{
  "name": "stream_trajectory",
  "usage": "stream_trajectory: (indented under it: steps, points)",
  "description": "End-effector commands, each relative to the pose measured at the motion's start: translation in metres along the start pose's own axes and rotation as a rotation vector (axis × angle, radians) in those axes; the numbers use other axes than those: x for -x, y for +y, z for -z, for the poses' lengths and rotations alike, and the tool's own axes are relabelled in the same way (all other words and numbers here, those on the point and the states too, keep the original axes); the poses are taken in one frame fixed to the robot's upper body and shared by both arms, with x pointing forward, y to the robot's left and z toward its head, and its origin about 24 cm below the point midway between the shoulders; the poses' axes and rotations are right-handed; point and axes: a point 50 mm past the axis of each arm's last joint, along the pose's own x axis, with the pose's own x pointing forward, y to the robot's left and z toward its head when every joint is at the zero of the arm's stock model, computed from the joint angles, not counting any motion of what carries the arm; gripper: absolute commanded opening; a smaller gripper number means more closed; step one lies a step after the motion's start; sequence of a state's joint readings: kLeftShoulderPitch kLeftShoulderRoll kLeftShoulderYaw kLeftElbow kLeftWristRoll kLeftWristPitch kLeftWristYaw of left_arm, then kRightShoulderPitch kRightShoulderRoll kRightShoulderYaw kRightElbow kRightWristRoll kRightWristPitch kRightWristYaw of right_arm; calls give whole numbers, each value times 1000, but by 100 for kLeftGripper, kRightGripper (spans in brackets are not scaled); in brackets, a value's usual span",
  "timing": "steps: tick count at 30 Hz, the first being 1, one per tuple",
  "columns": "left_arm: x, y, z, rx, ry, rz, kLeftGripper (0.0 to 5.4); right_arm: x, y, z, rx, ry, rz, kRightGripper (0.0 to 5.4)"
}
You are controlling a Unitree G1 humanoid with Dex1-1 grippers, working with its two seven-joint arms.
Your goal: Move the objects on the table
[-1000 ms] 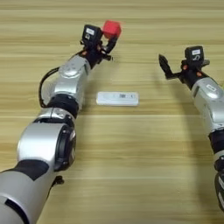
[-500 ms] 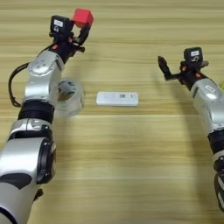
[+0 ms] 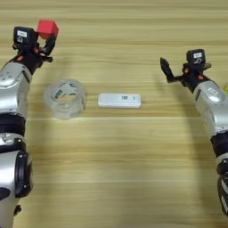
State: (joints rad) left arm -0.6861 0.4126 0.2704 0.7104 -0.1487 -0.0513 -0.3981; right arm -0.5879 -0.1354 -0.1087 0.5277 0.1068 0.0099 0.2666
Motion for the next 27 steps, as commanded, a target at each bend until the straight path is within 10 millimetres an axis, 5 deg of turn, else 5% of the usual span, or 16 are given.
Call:
stream_trajectory:
  steps: [1,13,27]
  points:
    - [11,16,19,-12,75,-53,224,-2,0,-3,-7,-11,1,540]
    - [26,28,48,-28,180,-97,224,-3,1,-3,-11,-11,-4,540]
    - [30,36,54,-61,233,-108,224,-5,4,-2,-18,-10,-10,540]
